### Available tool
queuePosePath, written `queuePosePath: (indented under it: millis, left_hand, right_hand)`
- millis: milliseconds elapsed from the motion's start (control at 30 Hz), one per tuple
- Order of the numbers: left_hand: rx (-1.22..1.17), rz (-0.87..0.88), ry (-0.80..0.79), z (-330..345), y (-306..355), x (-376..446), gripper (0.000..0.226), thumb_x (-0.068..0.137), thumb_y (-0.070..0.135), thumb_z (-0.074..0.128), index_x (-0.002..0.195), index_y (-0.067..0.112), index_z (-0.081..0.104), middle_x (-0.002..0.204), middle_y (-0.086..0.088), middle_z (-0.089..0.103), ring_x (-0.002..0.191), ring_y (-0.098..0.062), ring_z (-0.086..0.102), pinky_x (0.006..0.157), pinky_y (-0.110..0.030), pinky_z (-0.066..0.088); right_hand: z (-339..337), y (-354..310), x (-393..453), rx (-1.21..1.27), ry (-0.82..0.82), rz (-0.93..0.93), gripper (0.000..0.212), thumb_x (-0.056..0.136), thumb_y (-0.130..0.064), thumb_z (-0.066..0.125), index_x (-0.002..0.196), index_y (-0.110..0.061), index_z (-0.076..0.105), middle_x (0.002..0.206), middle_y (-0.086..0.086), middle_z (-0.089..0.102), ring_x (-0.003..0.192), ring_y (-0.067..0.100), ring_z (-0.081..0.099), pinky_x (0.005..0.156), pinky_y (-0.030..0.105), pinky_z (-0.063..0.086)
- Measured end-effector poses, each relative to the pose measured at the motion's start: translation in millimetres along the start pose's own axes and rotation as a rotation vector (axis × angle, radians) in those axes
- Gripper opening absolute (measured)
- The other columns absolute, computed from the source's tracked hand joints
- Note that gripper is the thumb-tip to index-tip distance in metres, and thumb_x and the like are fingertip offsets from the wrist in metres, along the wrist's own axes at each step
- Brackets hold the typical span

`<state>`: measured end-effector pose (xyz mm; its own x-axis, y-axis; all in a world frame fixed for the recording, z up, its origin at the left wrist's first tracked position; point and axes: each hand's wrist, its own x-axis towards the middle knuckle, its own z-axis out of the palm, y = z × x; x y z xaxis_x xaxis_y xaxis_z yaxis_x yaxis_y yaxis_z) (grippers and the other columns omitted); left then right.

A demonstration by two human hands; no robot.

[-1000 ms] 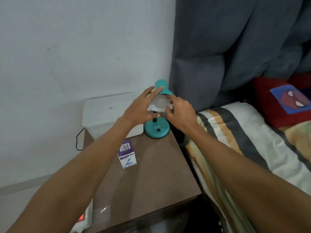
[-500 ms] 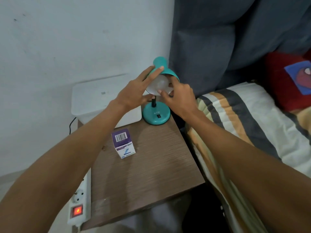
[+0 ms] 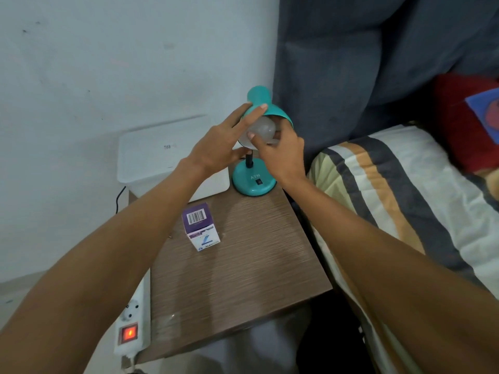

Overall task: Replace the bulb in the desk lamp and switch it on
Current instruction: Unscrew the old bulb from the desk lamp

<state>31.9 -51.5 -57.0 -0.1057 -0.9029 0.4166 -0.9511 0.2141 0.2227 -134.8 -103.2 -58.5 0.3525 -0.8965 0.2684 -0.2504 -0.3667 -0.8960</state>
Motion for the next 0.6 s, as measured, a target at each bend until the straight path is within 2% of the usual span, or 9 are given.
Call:
queuePosePath:
  millis: [67,167,300,367,433,500,600]
  left_hand:
    - [0.004,0.001,-0.006,-1,0,0,0.098,0.087,0.015,0.081,0.16,0.034,0.018,0.165,-0.015,0.033,0.135,-0.043,0.055,0.108,-0.051,0.052]
    - [-0.003,-0.003,-0.009,-3,-1,0,0.098,0.088,0.014,0.081,0.159,0.035,0.018,0.164,-0.015,0.034,0.135,-0.042,0.055,0.109,-0.052,0.051]
    - [-0.019,0.0,-0.002,-2,-1,-4,0.093,0.089,0.015,0.079,0.159,0.033,0.02,0.164,-0.015,0.034,0.134,-0.043,0.056,0.108,-0.054,0.052]
    - [-0.029,-0.007,0.002,0,-1,-5,0.093,0.089,0.015,0.079,0.16,0.033,0.02,0.164,-0.015,0.034,0.134,-0.043,0.055,0.107,-0.054,0.052]
    - [-0.039,-0.012,0.0,1,-1,-4,0.094,0.09,0.016,0.078,0.159,0.035,0.019,0.164,-0.015,0.034,0.136,-0.042,0.054,0.106,-0.055,0.052]
    - [-0.034,-0.002,-0.013,0,0,-2,0.093,0.09,0.016,0.078,0.159,0.036,0.018,0.164,-0.017,0.034,0.133,-0.043,0.056,0.106,-0.055,0.052]
    - [-0.021,0.007,-0.014,-1,1,-2,0.091,0.092,0.017,0.076,0.159,0.035,0.017,0.165,-0.018,0.032,0.127,-0.046,0.06,0.106,-0.055,0.052]
  right_hand:
    - [6,-5,-1,0.015,0.067,0.024,0.055,0.086,-0.043,0.076,0.13,-0.015,0.059,0.117,0.0,0.071,0.104,0.016,0.069,0.093,0.031,0.057]
    - [11,-8,-2,-0.108,0.1,-0.017,0.051,0.087,-0.033,0.076,0.13,-0.012,0.058,0.122,0.007,0.068,0.11,0.025,0.067,0.096,0.033,0.054]
    - [12,-8,-7,-0.292,0.071,-0.092,0.053,0.091,-0.025,0.071,0.14,-0.014,0.053,0.136,0.015,0.052,0.118,0.033,0.06,0.1,0.039,0.049]
    - [15,-6,-10,-0.289,0.069,-0.084,0.055,0.092,-0.022,0.07,0.143,-0.015,0.05,0.138,0.015,0.049,0.12,0.033,0.059,0.101,0.04,0.048]
    - [18,-5,-13,-0.153,0.105,0.0,0.06,0.088,-0.024,0.073,0.142,-0.013,0.047,0.134,0.012,0.056,0.117,0.03,0.062,0.1,0.04,0.051]
    - [19,-4,-13,0.032,0.137,0.129,0.061,0.086,-0.032,0.076,0.137,-0.012,0.05,0.123,0.008,0.068,0.108,0.024,0.068,0.094,0.03,0.055]
    - [15,-7,-6,0.124,0.131,0.214,0.051,0.088,-0.039,0.075,0.128,-0.01,0.06,0.112,0.004,0.073,0.095,0.014,0.068,0.072,0.003,0.046]
